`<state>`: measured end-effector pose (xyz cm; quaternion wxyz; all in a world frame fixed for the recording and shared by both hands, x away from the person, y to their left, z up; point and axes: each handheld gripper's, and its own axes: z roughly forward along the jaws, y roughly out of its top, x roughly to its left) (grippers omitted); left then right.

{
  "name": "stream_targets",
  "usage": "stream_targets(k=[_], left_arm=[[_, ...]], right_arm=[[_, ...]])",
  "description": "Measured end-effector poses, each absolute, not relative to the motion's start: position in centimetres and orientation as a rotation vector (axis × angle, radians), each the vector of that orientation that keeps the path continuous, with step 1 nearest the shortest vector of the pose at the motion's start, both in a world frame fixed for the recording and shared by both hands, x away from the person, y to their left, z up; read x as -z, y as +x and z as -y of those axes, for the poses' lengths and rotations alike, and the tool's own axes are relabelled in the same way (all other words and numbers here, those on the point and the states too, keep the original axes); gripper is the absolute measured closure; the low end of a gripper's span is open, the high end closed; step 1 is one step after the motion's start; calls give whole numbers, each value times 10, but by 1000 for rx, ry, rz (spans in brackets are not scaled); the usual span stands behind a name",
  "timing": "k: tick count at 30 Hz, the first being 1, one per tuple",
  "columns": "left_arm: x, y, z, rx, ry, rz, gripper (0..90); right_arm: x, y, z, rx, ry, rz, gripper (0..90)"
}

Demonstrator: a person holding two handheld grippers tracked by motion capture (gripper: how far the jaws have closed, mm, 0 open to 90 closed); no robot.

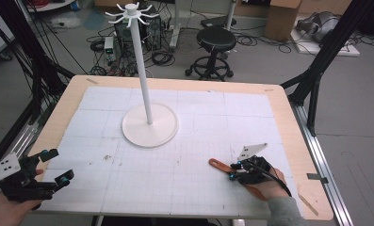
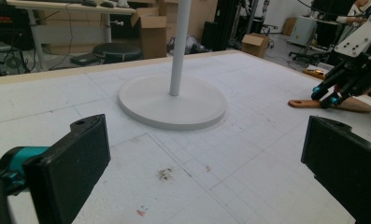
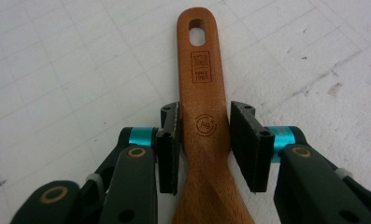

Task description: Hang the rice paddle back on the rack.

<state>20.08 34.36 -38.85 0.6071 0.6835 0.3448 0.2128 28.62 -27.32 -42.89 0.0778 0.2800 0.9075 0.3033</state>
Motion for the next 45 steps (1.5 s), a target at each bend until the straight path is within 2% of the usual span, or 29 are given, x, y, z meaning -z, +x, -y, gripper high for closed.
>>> stream_targets(k=[11,45], left_arm=[[388,200,-344,-494,1576,-795,18],[387,200,-346,-495,1570,-798,18]], right_arm=[[426,286,274,-895,838,-2702,650],[388,274,289,-1114,793,-2501,651]])
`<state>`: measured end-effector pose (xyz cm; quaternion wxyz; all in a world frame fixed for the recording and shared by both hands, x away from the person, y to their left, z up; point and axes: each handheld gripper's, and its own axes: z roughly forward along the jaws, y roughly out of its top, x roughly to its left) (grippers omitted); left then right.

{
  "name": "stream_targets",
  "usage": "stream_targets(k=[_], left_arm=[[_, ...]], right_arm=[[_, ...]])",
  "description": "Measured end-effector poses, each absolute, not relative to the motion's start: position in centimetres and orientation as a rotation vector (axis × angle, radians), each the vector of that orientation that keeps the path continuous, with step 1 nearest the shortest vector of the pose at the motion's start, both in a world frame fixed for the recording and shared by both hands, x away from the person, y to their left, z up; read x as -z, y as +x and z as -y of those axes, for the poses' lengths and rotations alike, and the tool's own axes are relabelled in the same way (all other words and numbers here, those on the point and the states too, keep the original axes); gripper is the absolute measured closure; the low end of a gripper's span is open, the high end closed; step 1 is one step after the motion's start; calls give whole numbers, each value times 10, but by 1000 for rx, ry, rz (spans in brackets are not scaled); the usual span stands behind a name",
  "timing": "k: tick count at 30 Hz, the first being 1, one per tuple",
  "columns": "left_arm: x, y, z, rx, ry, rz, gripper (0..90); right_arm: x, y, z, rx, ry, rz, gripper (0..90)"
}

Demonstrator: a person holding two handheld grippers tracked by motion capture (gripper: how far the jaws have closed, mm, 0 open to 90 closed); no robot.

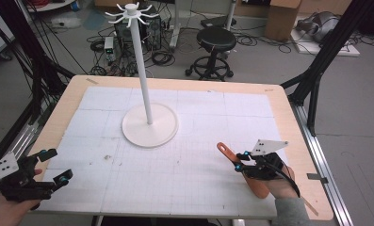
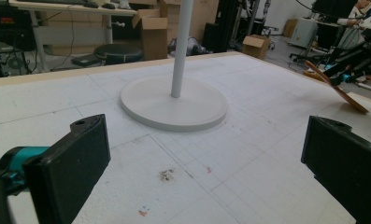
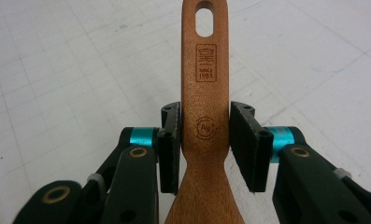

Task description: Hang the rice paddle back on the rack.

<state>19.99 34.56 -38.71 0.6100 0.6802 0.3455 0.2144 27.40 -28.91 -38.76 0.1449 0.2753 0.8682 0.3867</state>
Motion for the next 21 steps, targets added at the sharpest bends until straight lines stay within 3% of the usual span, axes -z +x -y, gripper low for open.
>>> stream_targets(k=[21], left_arm=[[386,199,-347,-504,1556,-785,18]], right_arm=[[366,266,307,-1308,787,-2346,652]])
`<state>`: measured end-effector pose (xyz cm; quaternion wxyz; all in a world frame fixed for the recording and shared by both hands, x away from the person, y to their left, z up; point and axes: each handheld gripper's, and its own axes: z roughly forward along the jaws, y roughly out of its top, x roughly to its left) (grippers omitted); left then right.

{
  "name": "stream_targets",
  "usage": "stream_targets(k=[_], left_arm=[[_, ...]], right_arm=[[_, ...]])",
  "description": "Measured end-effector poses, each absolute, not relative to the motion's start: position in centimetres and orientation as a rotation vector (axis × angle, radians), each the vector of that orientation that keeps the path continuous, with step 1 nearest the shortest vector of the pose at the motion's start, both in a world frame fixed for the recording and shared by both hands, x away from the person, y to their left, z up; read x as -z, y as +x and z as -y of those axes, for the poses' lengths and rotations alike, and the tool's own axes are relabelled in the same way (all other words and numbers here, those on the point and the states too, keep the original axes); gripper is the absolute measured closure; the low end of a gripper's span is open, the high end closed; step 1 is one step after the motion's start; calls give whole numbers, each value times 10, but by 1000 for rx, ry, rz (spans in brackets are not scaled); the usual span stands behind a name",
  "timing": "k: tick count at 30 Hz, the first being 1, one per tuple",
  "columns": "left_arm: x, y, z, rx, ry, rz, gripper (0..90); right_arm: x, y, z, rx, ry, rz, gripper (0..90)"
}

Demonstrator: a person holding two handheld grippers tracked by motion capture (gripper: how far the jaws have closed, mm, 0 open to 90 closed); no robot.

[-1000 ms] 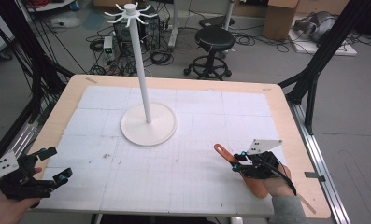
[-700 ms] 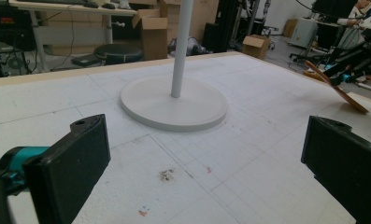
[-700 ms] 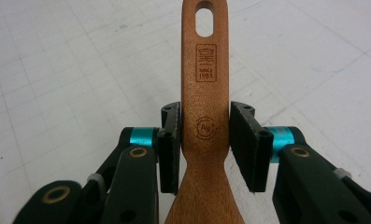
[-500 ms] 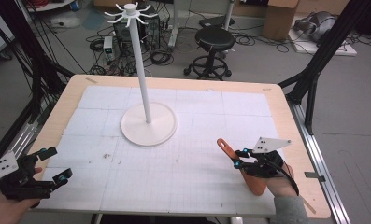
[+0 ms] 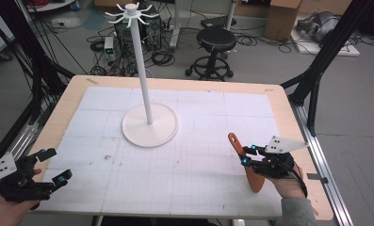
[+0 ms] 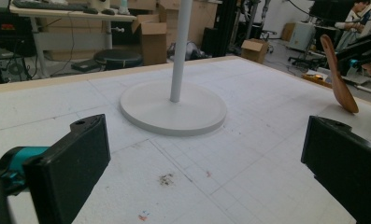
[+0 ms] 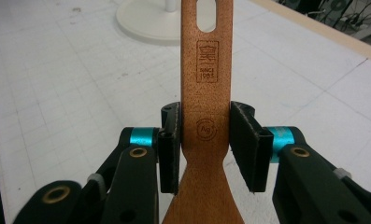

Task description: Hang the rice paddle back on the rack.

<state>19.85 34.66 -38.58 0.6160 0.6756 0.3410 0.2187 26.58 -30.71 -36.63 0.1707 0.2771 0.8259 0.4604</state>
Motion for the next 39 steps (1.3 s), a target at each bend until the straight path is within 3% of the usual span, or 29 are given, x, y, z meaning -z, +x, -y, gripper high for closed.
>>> stream_targets(k=[39], left_arm=[[386,199,-347,-508,1558,-786,18]], right_arm=[[342,251,311,-1504,689,-2205,652]])
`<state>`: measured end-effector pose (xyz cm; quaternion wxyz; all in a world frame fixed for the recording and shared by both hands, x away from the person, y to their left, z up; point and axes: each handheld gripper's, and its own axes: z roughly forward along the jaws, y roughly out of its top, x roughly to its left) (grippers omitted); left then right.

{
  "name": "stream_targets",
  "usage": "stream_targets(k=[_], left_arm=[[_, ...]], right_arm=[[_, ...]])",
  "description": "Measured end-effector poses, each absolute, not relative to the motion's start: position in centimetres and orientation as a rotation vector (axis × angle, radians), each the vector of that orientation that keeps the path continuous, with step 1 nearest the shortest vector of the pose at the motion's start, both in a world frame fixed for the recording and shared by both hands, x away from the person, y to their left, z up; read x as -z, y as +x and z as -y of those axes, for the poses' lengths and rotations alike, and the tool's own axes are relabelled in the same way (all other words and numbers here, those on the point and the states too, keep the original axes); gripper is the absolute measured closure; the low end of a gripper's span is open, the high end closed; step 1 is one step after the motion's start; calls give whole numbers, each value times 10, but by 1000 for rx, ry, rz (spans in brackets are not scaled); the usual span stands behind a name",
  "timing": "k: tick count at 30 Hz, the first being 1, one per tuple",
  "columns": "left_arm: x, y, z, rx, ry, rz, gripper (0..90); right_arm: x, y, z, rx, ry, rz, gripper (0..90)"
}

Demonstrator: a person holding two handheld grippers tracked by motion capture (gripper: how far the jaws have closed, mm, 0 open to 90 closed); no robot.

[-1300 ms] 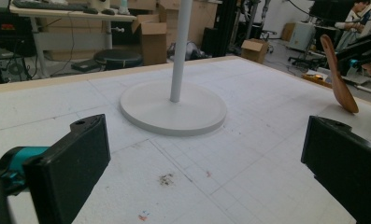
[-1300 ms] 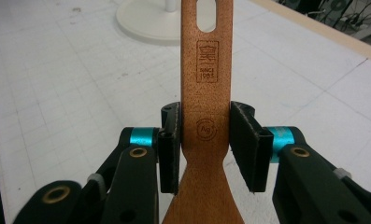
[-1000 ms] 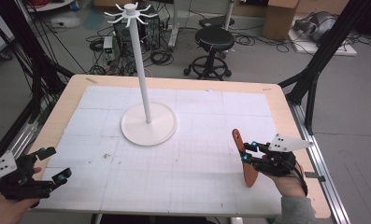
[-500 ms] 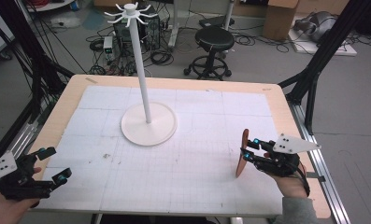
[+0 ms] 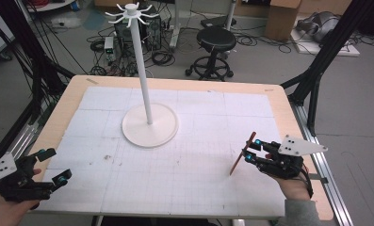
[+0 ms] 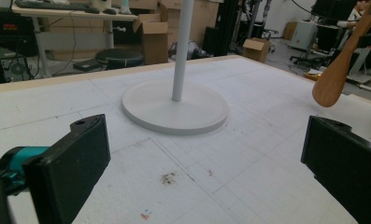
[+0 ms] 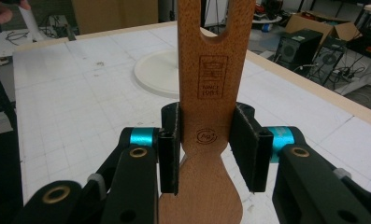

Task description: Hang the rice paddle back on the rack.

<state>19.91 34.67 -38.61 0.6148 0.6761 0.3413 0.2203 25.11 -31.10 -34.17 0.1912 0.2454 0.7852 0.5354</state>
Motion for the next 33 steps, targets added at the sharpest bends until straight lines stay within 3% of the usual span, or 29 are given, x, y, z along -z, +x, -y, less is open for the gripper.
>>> stream_targets(k=[33], left_arm=[[380,206,-329,-557,1553,-664,18]], right_arm=[[310,269,295,-1547,572,-2253,652]])
